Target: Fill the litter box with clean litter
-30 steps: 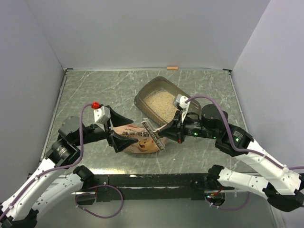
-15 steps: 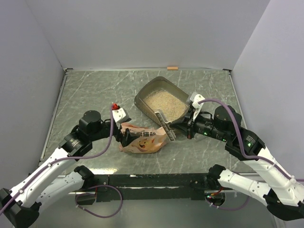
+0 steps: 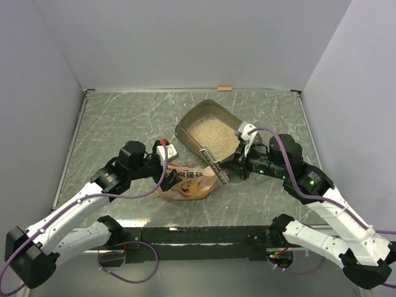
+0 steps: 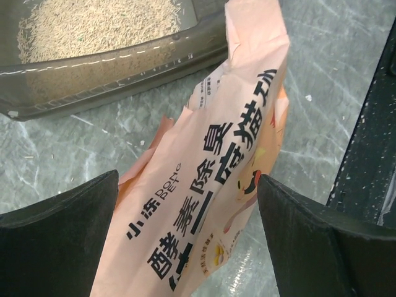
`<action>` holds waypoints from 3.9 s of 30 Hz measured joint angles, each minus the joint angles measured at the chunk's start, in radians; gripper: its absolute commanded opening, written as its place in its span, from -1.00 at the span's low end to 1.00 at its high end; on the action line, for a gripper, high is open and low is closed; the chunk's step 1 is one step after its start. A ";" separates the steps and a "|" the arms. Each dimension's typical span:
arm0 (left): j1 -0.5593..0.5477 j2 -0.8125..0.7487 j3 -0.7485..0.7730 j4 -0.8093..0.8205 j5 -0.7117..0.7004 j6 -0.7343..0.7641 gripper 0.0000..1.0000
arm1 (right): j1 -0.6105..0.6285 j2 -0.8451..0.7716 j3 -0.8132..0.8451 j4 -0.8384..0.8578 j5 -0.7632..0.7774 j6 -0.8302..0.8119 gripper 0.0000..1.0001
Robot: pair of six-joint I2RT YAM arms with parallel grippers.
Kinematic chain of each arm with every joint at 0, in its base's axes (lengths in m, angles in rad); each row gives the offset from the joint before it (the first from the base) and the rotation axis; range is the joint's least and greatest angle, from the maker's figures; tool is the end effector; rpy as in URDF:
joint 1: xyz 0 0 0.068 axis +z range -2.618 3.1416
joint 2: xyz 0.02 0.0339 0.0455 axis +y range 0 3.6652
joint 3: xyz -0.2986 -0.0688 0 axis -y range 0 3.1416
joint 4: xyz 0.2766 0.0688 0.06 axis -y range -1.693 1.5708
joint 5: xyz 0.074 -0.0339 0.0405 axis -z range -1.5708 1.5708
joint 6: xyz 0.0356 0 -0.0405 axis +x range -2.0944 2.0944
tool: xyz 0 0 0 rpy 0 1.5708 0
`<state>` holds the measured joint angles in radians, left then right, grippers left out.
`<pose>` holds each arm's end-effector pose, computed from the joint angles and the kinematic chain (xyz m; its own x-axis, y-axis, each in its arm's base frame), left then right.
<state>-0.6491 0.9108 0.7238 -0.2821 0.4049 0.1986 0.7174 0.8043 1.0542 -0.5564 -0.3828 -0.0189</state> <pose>0.1628 -0.1412 0.3087 -0.1882 0.3705 -0.9096 0.8901 0.4557 0.0014 0.1179 0.1205 0.4228 -0.2107 -0.2071 -0.9554 -0.8823 0.4610 0.0947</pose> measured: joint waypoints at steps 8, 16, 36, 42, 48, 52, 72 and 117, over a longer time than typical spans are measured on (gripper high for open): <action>0.000 0.038 0.000 -0.023 -0.025 0.023 0.93 | -0.019 -0.040 -0.057 0.032 -0.051 -0.002 -1.00; 0.000 0.094 0.000 -0.042 -0.031 0.024 -0.87 | -0.034 -0.009 -0.061 0.056 -0.080 -0.002 -1.00; -0.002 0.057 -0.031 -0.044 0.005 0.012 -0.98 | -0.056 0.251 -0.084 0.264 -0.225 -0.249 -1.00; -0.002 0.034 -0.043 -0.045 0.008 -0.002 -0.98 | -0.057 0.280 -0.074 0.309 -0.303 -0.306 -1.00; -0.002 0.034 -0.043 -0.044 0.007 -0.005 -0.95 | -0.061 0.316 -0.053 0.327 -0.340 -0.338 -1.00; -0.002 0.034 -0.043 -0.045 0.007 -0.006 -0.92 | -0.062 0.331 -0.053 0.328 -0.360 -0.341 -1.00; -0.002 0.035 -0.043 -0.045 0.005 -0.013 -0.94 | -0.062 0.303 -0.078 0.341 -0.371 -0.337 -1.00; -0.008 0.064 -0.022 -0.052 -0.018 -0.058 -0.95 | 0.040 0.529 0.050 -0.006 -0.196 -0.617 -1.00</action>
<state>-0.6571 0.9752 0.7017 -0.3344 0.3874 0.1406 0.7570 1.3331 1.1046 -0.5625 -0.5793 -0.6357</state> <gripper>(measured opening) 0.034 0.034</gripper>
